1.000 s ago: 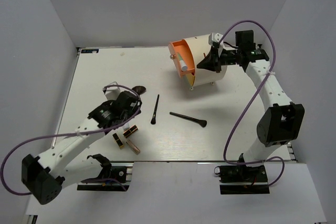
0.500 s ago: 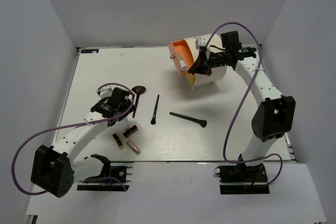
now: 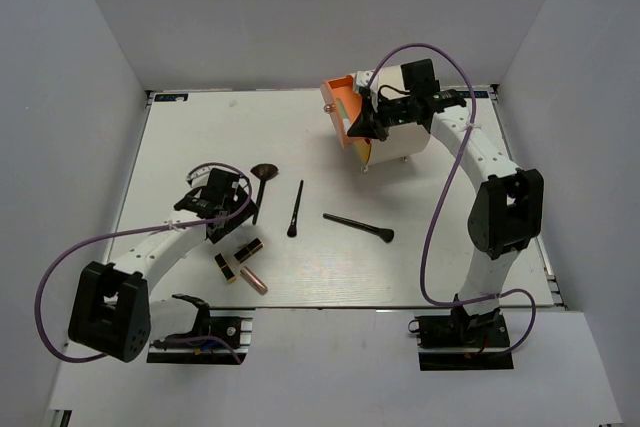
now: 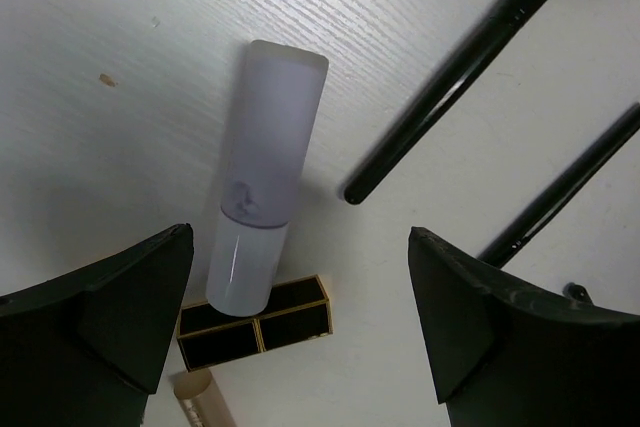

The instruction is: Organize the makeup

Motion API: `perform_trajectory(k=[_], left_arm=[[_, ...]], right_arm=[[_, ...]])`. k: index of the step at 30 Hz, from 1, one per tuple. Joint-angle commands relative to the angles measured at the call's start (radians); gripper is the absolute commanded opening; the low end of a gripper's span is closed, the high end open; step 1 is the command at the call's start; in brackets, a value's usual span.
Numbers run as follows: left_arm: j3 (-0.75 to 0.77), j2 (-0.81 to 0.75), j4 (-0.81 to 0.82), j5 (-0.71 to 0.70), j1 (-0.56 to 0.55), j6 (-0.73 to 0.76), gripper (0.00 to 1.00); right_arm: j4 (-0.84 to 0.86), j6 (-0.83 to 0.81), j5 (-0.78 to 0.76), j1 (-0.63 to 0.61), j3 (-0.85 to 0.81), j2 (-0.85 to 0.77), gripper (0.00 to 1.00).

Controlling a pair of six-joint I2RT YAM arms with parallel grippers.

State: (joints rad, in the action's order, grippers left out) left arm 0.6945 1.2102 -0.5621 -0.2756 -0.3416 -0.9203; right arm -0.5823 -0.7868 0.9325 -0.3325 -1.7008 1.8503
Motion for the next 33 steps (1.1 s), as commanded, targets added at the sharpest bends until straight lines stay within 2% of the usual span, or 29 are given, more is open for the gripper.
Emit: perform_trajectory(k=[1, 4, 9, 11, 13, 15, 18, 22, 24, 33], left_arm=[[-0.027, 0.017, 0.06, 0.045, 0.026, 0.029, 0.98], [-0.038, 0.057, 0.096, 0.078, 0.044, 0.047, 0.98], [-0.02, 0.11, 0.12, 0.099, 0.053, 0.07, 0.98], [-0.013, 0.126, 0.126, 0.104, 0.062, 0.081, 0.95], [-0.01, 0.137, 0.131, 0.107, 0.062, 0.09, 0.86], [-0.012, 0.153, 0.136, 0.111, 0.072, 0.093, 0.81], [-0.027, 0.175, 0.16, 0.125, 0.072, 0.1, 0.81], [-0.018, 0.207, 0.166, 0.125, 0.081, 0.113, 0.64], [0.005, 0.209, 0.147, 0.115, 0.081, 0.121, 0.61], [0.137, 0.081, 0.025, 0.014, 0.059, 0.219, 0.31]], right_arm=[[0.093, 0.05, -0.04, -0.002, -0.033, -0.01, 0.0], [0.096, 0.054, -0.05, -0.003, -0.039, -0.007, 0.0], [0.01, -0.02, 0.038, 0.0, -0.043, -0.037, 0.0], [-0.026, -0.046, 0.063, 0.001, -0.024, -0.062, 0.0], [-0.019, -0.049, 0.075, 0.0, 0.004, -0.107, 0.0], [-0.007, -0.039, 0.074, 0.003, 0.039, -0.156, 0.07], [0.01, -0.02, 0.062, 0.007, 0.079, -0.212, 0.17], [0.042, 0.004, 0.051, 0.012, 0.13, -0.267, 0.21], [0.052, 0.012, 0.042, 0.019, 0.151, -0.289, 0.22], [0.111, 0.101, 0.005, 0.046, 0.234, -0.353, 0.28]])
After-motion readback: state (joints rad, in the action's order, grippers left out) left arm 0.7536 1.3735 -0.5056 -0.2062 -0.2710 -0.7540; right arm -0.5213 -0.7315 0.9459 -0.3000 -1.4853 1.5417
